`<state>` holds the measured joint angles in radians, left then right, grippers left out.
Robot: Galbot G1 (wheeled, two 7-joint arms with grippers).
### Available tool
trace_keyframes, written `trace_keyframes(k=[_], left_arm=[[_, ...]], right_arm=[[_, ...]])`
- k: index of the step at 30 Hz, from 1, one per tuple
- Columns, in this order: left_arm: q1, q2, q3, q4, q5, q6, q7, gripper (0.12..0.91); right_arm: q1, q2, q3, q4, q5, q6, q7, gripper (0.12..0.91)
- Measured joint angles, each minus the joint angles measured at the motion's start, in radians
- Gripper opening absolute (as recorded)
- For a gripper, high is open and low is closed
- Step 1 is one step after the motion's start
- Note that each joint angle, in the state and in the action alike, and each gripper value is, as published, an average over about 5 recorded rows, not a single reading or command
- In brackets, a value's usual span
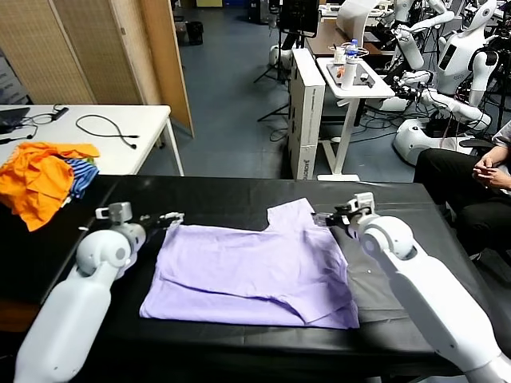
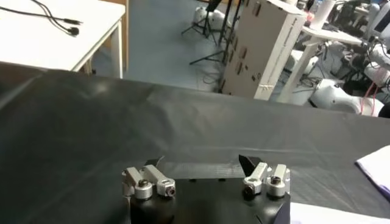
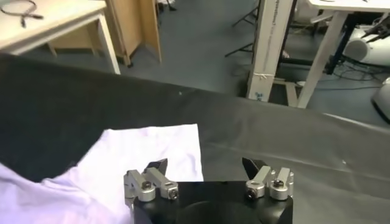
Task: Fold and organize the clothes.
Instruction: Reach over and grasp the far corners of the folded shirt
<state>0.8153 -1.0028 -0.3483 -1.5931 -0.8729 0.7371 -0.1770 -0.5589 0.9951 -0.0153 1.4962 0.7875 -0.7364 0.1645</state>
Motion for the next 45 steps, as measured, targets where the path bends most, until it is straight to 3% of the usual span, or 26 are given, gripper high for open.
trace_keyframes(k=[16,23,26,37,41,45], left_arm=[[0.043,0.014,0.005,0.006,0.017,-0.001,0.020,0.887],[0.049,0.013,0.007,0.006,0.025,-0.001,0.028,0.786],[0.049,0.013,0.007,0.006,0.025,-0.001,0.032,0.746],[0.036,0.018,0.009,0.021,0.029,-0.001,0.051,0.440],[0.035,0.018,0.010,0.023,0.030,-0.001,0.061,0.256],[0.036,0.018,0.012,0.023,0.033,-0.001,0.070,0.196]], right_arm=[[0.029,0.022,-0.040,-0.068,-0.030,0.000,-0.024,0.888],[0.042,0.039,-0.056,-0.087,-0.038,0.000,-0.033,0.759],[0.042,0.043,-0.059,-0.093,-0.039,0.000,-0.036,0.646],[0.036,0.058,-0.056,-0.106,-0.050,0.002,-0.046,0.279],[0.034,0.059,-0.054,-0.106,-0.051,0.002,-0.046,0.210],[0.028,0.059,-0.046,-0.102,-0.053,0.002,-0.045,0.157]])
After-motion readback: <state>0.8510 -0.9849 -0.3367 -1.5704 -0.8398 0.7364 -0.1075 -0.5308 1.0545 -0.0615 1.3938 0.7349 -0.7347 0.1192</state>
